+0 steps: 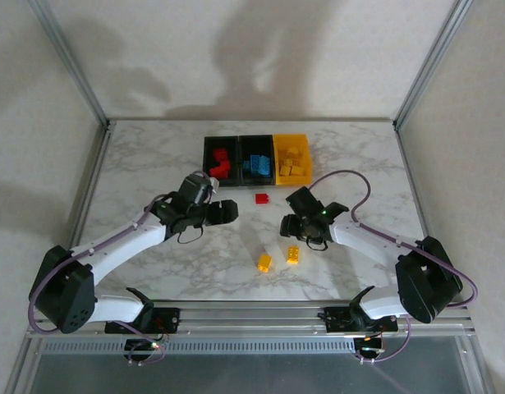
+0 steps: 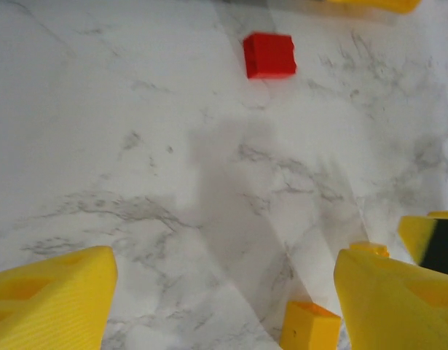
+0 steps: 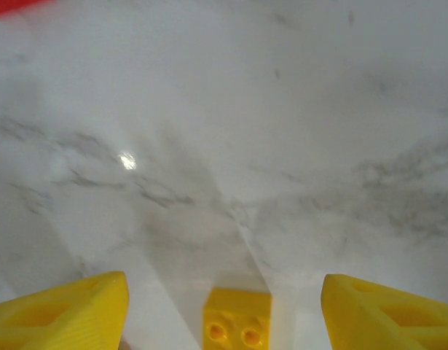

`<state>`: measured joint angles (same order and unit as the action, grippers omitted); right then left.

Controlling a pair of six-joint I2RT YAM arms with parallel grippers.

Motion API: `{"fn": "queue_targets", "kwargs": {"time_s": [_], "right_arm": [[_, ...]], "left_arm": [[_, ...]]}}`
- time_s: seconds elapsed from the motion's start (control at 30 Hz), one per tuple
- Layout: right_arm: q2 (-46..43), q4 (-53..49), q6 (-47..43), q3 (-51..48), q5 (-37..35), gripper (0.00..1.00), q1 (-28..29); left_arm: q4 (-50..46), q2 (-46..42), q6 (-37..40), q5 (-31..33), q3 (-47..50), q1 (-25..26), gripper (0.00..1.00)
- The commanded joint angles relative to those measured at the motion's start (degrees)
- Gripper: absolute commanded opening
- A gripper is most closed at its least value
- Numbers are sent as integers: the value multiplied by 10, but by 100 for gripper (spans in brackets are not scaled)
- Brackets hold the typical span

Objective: Sort the legos into containers by color
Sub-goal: Pick up the lego from the bottom-center of the table.

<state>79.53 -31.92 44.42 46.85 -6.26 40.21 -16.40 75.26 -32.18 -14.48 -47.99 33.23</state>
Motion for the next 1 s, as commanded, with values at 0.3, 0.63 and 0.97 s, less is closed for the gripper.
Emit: {"fn": "queue_targets", "kwargs": {"time_s": [0.3,0.63,0.97], "right_arm": [[64,12,37,-34,16,58,39],[79,-25,-8,38,-36,22,38],[141,-20,-130,245,-68,23,-84]], "left_arm": [[33,33,-17,2,5,32,77],[38,33,-27,7,1,35,77],[50,-28,-54,51,-9,34,77]]}}
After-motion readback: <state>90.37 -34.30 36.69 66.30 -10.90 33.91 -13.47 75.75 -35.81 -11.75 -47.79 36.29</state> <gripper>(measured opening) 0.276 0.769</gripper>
